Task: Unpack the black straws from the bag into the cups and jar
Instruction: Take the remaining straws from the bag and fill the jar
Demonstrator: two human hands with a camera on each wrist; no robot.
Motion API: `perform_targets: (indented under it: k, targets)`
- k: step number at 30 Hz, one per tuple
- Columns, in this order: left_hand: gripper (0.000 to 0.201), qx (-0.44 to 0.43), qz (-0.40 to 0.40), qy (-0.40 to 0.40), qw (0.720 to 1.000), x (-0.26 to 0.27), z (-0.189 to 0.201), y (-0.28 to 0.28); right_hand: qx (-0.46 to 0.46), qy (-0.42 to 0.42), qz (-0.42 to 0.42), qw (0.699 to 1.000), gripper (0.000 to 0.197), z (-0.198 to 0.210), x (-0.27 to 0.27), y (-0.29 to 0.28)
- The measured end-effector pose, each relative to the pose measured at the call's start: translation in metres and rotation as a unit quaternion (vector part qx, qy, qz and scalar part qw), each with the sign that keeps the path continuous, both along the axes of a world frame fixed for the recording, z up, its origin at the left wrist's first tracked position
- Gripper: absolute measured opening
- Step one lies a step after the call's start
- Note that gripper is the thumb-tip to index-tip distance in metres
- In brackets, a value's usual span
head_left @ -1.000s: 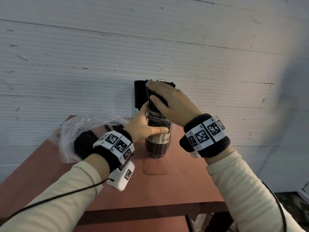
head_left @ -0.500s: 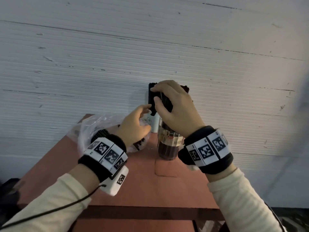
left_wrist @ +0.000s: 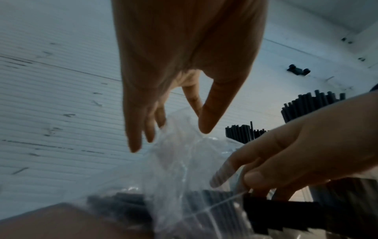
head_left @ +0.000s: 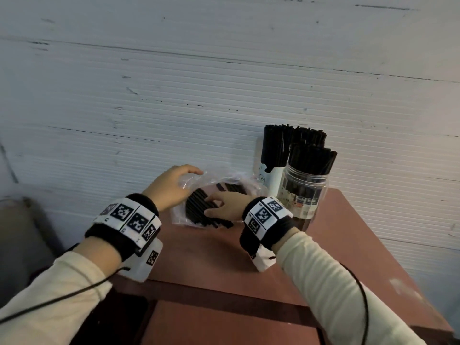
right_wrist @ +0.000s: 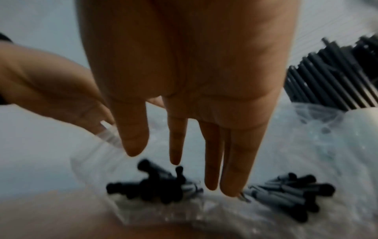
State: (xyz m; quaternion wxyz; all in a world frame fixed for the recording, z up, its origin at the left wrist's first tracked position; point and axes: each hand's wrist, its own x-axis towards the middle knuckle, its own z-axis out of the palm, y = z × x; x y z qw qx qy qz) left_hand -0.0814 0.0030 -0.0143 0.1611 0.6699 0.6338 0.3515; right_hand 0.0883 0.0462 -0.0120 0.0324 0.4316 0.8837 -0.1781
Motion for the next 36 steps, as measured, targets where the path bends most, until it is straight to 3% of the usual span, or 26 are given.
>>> perform_targets:
  k: [9, 16, 22, 27, 32, 36]
  targets:
    - [0.063, -0.01, -0.029, -0.043, 0.999, -0.012, -0.006, 0.001, 0.017, -0.03, 0.055, 0.998, 0.064, -0.005, -0.02, 0.006]
    - [0.053, 0.011, -0.025, -0.099, 0.995, -0.014, -0.005, 0.0, 0.02, -0.023, 0.039, 0.999, 0.04, -0.011, -0.022, 0.011]
    - [0.06, 0.018, -0.048, -0.151, 0.987, -0.018, -0.006, -0.001, 0.01, -0.01, 0.033, 0.999, 0.041, -0.015, -0.021, 0.012]
    - [0.053, 0.009, -0.058, -0.175, 0.983, -0.018, -0.007, -0.003, 0.022, 0.022, 0.034, 0.999, 0.03, -0.013, -0.015, 0.011]
    - [0.052, -0.011, -0.049, -0.143, 0.988, -0.021, -0.01, -0.003, -0.036, 0.119, -0.024, 0.992, 0.031, -0.009, -0.003, 0.017]
    - [0.055, -0.036, -0.048, -0.072, 0.996, -0.019, -0.009, -0.004, -0.046, 0.129, -0.026, 0.99, 0.032, -0.001, 0.015, 0.01]
